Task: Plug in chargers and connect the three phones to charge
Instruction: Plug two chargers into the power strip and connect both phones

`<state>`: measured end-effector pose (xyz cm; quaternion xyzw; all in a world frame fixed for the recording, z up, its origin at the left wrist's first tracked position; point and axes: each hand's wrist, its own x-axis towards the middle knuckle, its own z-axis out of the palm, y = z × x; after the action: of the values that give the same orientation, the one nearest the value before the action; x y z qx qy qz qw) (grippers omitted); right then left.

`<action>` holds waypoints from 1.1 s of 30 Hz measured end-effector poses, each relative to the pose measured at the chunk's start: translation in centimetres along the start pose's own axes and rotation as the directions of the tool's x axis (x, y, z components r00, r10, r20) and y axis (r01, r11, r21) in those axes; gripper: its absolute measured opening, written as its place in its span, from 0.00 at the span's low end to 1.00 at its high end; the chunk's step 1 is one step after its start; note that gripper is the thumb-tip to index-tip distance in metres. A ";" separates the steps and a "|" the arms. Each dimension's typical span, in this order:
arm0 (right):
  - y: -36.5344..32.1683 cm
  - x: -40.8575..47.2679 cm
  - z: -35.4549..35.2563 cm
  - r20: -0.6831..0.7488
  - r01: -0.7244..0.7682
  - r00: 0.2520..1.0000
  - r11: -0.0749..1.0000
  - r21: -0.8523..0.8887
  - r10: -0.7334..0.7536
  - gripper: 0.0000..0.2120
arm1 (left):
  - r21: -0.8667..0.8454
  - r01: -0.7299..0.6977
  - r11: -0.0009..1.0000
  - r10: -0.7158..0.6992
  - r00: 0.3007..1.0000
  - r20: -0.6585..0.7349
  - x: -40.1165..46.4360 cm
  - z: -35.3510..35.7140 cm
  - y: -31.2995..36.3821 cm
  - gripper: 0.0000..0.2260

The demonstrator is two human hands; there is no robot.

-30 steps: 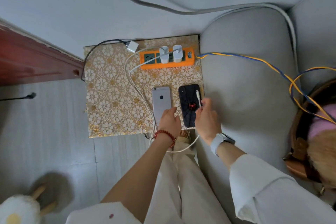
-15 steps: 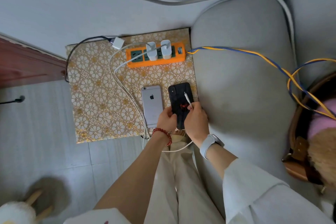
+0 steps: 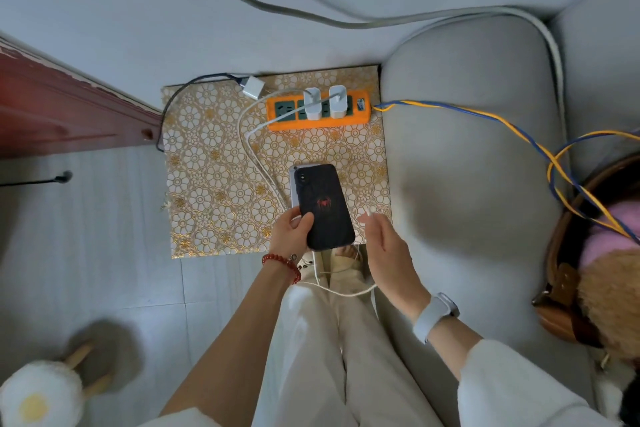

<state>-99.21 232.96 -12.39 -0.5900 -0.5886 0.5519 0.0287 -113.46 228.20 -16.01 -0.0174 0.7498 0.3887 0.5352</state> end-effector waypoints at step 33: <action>-1.1 0.2 2.2 0.107 -0.407 0.913 0.887 0.215 0.393 0.12 | -0.241 0.121 0.963 -0.094 0.988 0.123 -0.3 0.6 1.4 0.10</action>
<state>-101.50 232.12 -12.66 -0.6743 -0.3861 0.6286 -0.0345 -113.52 229.40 -15.08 -0.1034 0.6625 0.4500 0.5898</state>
